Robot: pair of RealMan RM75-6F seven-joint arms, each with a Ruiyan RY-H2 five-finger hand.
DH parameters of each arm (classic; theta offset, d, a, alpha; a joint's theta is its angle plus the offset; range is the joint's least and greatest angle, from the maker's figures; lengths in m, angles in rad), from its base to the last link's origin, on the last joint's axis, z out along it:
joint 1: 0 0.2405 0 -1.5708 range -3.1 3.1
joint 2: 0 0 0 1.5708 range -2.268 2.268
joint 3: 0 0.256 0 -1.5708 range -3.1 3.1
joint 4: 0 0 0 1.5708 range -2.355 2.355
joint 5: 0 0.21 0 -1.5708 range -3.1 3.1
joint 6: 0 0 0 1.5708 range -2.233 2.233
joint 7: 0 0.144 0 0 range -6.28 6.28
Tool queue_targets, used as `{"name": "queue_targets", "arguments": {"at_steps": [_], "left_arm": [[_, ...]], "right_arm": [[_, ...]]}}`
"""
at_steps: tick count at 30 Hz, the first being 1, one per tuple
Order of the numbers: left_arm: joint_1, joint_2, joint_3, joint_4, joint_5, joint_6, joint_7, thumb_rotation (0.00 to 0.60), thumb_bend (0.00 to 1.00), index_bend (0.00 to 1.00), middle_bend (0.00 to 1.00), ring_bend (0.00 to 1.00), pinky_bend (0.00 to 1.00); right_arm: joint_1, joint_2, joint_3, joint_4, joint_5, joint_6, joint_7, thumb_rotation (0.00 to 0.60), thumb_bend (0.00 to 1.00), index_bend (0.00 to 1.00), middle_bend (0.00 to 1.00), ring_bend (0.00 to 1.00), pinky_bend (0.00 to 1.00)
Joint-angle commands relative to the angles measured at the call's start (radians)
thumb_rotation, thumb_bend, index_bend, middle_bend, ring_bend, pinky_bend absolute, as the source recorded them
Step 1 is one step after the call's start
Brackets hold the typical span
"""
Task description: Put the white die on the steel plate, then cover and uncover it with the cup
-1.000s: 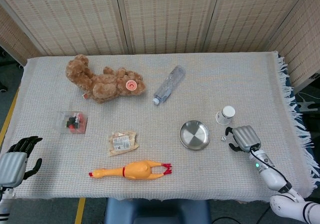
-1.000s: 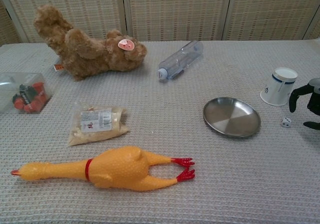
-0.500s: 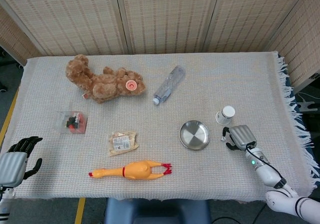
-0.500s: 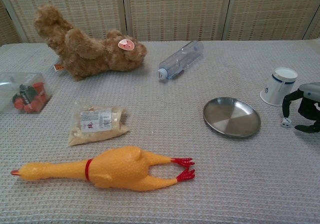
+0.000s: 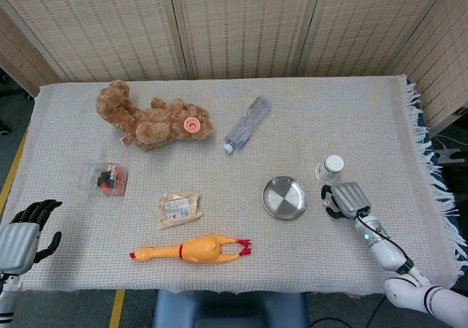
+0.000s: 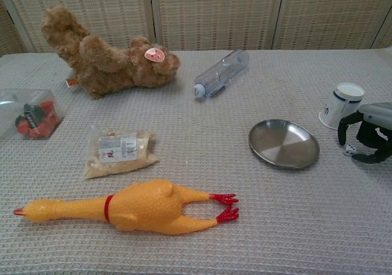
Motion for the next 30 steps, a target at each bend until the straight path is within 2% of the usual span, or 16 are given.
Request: {"name": "queue_targets", "arguments": {"at_steps": [1,8,14,30], "left_arm": [[0.000,0.001,0.000,0.000,0.001,0.001,-0.001,0.600,0.40,0.20,0.18,0.17,0.30],[0.000,0.001,0.000,0.000,0.001,0.001,-0.002,0.600,0.40,0.20,0.18,0.17,0.30],[-0.001,0.000,0.000,0.001,-0.001,-0.001,-0.001,0.600,0.40,0.20,0.18,0.17,0.30],[0.000,0.001,0.001,0.000,0.003,0.001,-0.003,0.600,0.40,0.20,0.18,0.17,0.30]], "right_arm": [[0.003,-0.006,-0.004,0.009,-0.007,0.000,0.013,0.600,0.22,0.45,0.87,0.76,0.99],[-0.003,-0.014,-0.007,0.021,-0.024,0.035,0.034,0.600,0.22,0.54,0.89,0.78,1.00],[-0.009,-0.002,-0.007,0.002,-0.022,0.058,0.004,0.600,0.22,0.56,0.89,0.78,1.00],[-0.014,-0.006,-0.003,-0.008,0.025,0.046,-0.076,0.600,0.22,0.46,0.89,0.78,1.00]]}}
